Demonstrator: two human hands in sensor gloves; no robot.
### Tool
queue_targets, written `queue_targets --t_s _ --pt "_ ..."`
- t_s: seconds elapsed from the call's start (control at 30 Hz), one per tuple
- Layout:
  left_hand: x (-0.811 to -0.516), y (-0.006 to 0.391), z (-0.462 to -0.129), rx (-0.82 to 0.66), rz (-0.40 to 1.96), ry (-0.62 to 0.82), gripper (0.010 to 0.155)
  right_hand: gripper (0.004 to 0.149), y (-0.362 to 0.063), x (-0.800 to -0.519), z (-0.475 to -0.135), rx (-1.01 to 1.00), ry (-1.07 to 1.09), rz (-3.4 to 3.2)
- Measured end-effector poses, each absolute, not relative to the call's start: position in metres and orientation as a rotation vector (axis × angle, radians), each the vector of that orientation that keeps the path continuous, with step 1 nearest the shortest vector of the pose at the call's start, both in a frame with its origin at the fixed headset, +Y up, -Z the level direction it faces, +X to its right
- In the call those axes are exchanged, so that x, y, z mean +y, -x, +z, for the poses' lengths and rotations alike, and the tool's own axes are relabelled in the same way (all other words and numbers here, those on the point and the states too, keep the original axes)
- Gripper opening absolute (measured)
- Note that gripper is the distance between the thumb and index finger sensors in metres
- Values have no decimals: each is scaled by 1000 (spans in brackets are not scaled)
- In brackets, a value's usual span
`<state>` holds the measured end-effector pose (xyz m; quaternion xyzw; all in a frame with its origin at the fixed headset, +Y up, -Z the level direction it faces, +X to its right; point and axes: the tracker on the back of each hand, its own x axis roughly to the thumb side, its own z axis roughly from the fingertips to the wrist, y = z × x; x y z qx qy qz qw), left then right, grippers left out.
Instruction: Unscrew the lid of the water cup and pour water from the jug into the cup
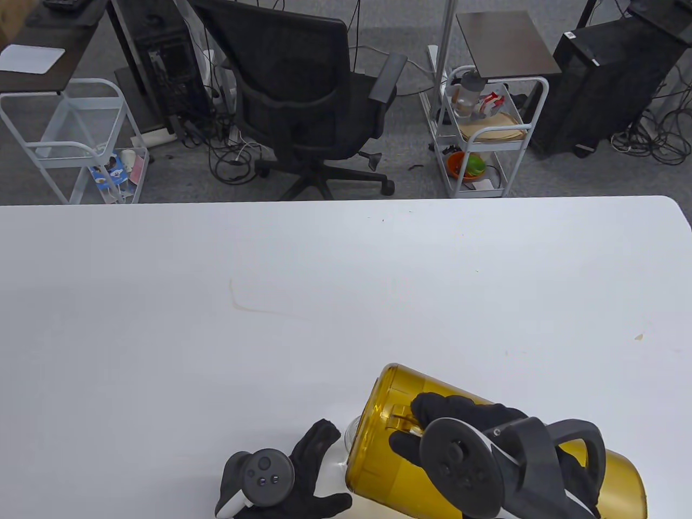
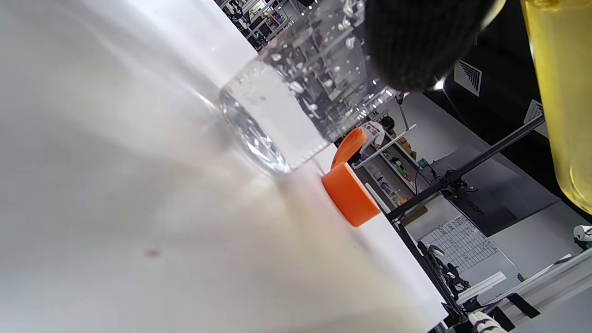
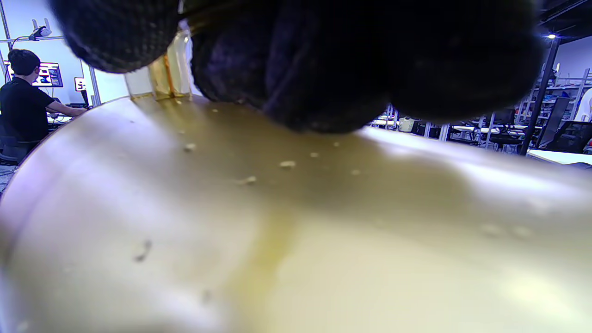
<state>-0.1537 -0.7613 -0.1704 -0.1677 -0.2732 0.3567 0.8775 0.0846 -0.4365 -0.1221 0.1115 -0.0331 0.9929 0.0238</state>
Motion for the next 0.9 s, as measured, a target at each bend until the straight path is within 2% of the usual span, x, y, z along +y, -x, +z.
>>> queue_targets --t_s 0.9 --pt "-761 153 -170 -571 737 348 106 54 -81 -435 -122 -85 -327 3087"
